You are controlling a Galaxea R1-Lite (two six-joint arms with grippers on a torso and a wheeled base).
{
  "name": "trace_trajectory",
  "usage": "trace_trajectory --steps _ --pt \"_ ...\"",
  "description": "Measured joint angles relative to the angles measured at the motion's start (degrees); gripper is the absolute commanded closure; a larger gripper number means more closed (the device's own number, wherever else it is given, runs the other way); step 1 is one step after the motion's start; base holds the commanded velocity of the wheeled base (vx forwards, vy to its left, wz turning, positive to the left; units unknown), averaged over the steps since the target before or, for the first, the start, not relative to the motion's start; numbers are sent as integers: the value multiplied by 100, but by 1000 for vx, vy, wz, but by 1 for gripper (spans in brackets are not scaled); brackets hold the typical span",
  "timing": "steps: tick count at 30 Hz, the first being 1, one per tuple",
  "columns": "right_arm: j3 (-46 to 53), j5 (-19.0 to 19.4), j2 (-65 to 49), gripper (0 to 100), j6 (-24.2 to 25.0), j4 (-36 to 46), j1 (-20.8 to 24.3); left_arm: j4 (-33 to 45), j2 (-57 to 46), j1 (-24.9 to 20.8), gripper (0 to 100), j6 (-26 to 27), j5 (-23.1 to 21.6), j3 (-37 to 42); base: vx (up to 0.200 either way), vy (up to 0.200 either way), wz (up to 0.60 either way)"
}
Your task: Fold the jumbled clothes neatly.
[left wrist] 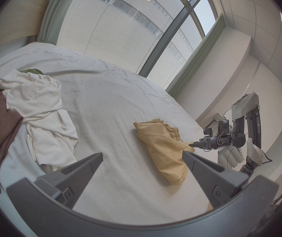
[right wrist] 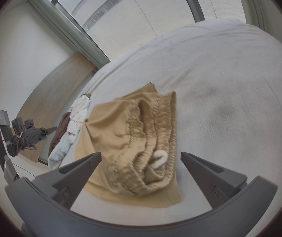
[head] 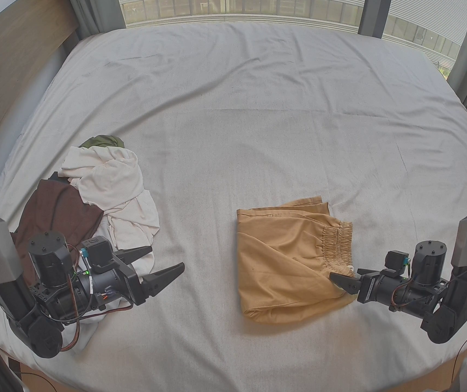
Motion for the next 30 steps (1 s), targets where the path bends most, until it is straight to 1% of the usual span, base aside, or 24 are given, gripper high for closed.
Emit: trace_trajectory --steps 4,10,16,20,25,30 --pt "17 0 210 0 2 5 -94 -5 52 -7 0 0 -2 5 0 0 0" --pt "113 51 422 0 10 -15 -113 -5 85 -22 0 0 -2 5 0 0 0" --pt "179 361 596 0 128 -26 -77 -2 96 -33 0 2 -2 5 0 0 0" --pt "163 453 667 0 394 -23 -7 -5 99 -33 0 2 -4 5 0 0 0" --pt "20 467 755 0 646 -20 133 -5 100 -50 0 2 -2 10 0 0 0" --pt "-160 460 794 0 1037 -6 290 -5 113 -96 0 2 -2 22 0 0 0"
